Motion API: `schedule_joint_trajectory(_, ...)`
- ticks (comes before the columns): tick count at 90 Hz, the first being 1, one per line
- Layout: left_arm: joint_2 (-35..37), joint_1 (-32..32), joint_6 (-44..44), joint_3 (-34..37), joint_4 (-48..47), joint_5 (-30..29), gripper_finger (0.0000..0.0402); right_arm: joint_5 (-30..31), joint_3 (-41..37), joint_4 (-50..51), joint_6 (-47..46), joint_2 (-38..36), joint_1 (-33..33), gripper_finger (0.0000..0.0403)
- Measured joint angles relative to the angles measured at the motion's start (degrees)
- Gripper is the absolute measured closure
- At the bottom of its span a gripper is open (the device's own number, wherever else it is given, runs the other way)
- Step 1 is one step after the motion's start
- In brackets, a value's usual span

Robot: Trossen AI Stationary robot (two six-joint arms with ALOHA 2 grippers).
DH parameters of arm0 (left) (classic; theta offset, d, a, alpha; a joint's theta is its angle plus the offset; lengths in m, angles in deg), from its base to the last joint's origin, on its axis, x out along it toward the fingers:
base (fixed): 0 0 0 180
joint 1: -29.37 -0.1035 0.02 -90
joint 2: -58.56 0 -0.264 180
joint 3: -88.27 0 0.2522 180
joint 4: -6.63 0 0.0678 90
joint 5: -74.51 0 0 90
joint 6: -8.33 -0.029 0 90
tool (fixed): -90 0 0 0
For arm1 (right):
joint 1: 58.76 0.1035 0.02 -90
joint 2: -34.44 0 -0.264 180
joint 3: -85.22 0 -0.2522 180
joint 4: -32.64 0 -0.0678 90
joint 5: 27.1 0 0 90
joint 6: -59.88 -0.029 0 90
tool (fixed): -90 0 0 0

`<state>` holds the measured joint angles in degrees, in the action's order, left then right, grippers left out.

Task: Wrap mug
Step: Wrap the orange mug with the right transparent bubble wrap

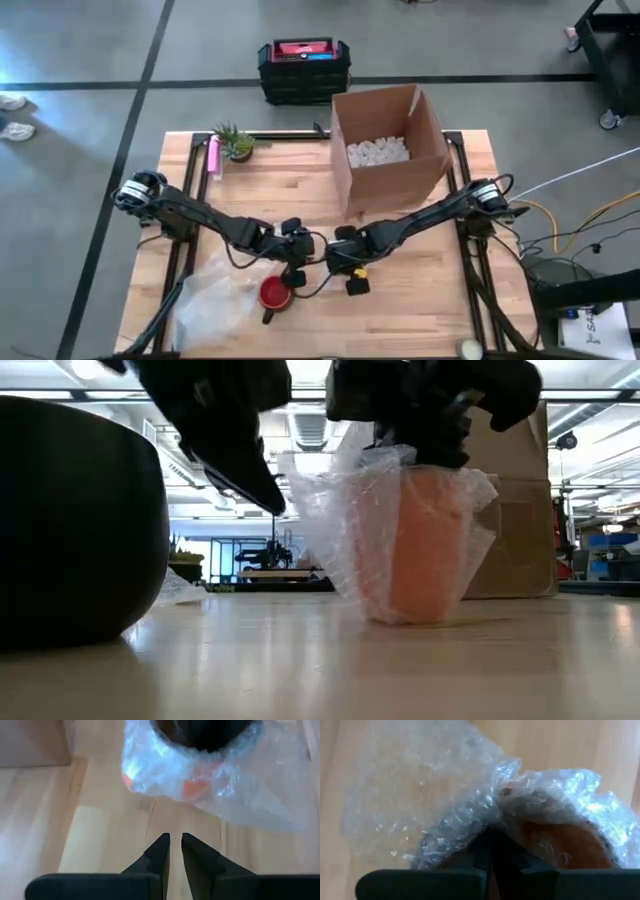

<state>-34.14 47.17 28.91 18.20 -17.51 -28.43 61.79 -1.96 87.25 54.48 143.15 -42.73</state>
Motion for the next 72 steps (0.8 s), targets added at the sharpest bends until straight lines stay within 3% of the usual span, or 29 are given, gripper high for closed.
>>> schedule_joint_trajectory(9,0.0,-0.1,-0.3,2.8,6.9,0.0,0.0365,0.0,-1.2,1.8,-0.1,-1.4,0.4,0.0403)
schedule_joint_trajectory(38,0.4,-0.5,2.7,2.9,5.8,0.4,0.0365,2.6,-2.9,1.7,2.1,-5.4,0.4,0.0403)
schedule_joint_trajectory(72,-1.8,-3.7,-3.4,-4.2,13.2,-0.2,0.0365,2.7,-2.8,0.1,3.1,-6.4,-0.2,0.0403)
